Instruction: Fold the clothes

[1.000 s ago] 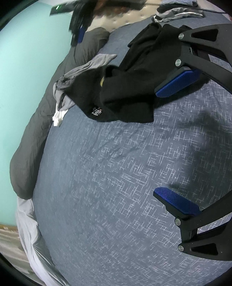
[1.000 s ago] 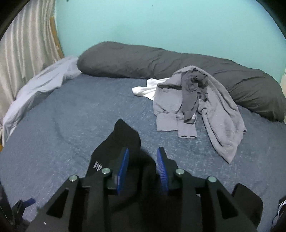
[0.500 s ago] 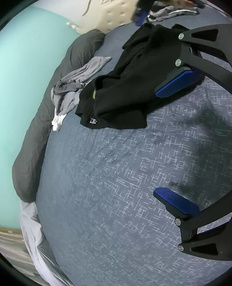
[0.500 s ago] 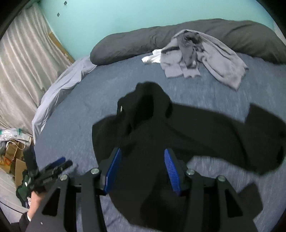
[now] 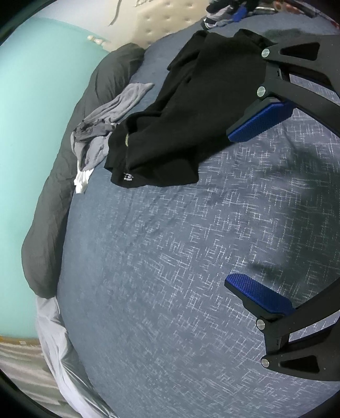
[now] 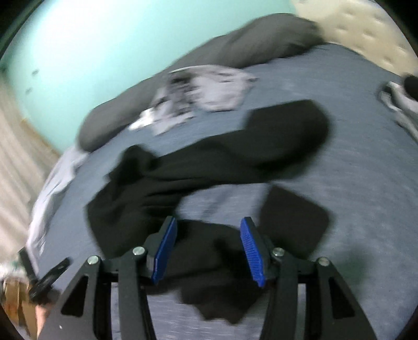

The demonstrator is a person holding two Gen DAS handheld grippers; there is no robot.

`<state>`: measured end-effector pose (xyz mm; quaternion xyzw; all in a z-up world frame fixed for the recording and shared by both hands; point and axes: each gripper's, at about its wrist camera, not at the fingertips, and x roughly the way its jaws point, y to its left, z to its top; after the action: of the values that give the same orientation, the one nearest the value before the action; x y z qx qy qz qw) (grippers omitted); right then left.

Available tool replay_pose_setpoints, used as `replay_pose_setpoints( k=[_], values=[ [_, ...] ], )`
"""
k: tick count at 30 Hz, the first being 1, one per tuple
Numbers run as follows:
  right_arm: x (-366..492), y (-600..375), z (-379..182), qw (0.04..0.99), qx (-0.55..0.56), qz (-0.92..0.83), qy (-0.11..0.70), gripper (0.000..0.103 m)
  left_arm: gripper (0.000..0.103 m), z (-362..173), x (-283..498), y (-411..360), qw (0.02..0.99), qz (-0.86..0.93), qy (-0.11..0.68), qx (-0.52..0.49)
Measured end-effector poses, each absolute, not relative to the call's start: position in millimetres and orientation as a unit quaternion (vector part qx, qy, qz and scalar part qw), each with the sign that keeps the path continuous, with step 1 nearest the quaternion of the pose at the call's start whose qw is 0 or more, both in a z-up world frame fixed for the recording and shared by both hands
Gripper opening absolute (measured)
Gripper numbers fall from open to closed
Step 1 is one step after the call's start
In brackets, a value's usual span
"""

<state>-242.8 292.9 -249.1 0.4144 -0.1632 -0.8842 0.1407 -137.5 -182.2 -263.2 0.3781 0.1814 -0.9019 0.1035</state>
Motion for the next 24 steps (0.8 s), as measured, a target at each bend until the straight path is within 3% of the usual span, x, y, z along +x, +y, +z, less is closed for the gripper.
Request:
replay_pose_setpoints(
  k=[13,22,24],
  values=[
    [-254,383,-315,0.009,0.469,-0.845,-0.256,0.052,0.103,-263,-141,-180,0.103,-0.901,0.188,0.377],
    [-279,367,-342,0.037,0.513,-0.813,-0.271,0.056,0.103,-263,-144,-185,0.108,-0.901,0.188,0.377],
    [-279,361,-340,0.035,0.51,-0.822,-0.25,0.05,0.103,-263,-144,-185,0.108,-0.901,0.188,0.377]
  ],
)
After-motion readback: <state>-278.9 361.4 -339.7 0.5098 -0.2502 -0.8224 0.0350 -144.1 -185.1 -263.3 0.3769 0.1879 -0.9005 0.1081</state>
